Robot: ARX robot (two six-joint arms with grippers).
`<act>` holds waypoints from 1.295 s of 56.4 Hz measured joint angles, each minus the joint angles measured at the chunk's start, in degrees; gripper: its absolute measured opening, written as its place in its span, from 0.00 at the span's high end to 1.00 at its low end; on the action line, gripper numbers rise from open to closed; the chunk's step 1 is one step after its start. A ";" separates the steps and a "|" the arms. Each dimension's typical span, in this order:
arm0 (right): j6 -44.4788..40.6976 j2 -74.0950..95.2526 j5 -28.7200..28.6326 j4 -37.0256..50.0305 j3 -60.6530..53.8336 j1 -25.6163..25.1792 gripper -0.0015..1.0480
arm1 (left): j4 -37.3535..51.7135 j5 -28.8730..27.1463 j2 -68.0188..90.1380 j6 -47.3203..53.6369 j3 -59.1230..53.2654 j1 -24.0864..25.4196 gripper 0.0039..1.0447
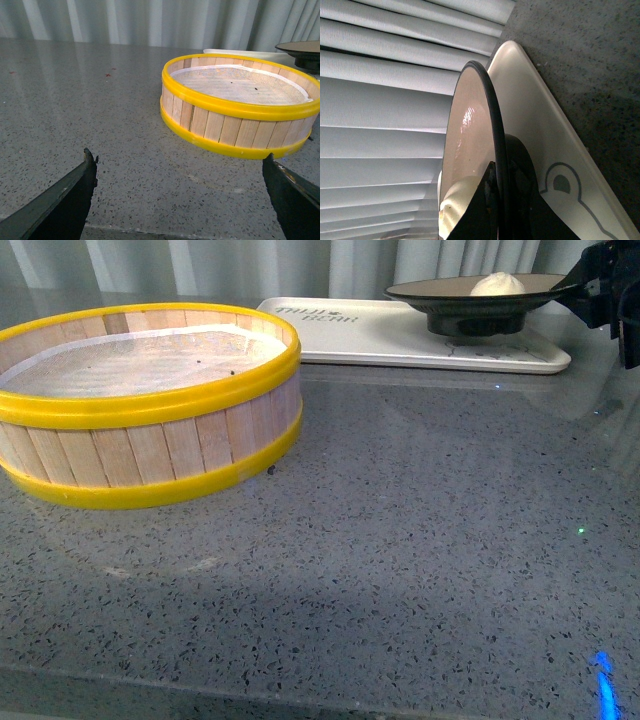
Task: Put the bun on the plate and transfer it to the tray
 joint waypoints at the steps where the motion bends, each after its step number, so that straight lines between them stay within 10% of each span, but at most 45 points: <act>1: 0.02 0.42 0.00 -0.20 0.61 0.13 0.98 | 0.00 0.00 0.00 0.00 0.00 0.00 0.06; 31: -0.07 2.43 0.28 -2.84 2.82 1.77 0.97 | 0.00 0.00 0.00 0.00 0.00 0.00 0.06; 63: 1.53 -2.38 -1.40 -0.96 -1.33 -0.55 0.09 | 0.00 0.00 0.00 0.00 0.00 0.00 0.06; 73: 1.86 -9.84 -0.48 0.68 -9.86 -1.68 0.08 | 0.00 0.00 0.00 0.00 0.00 0.00 0.06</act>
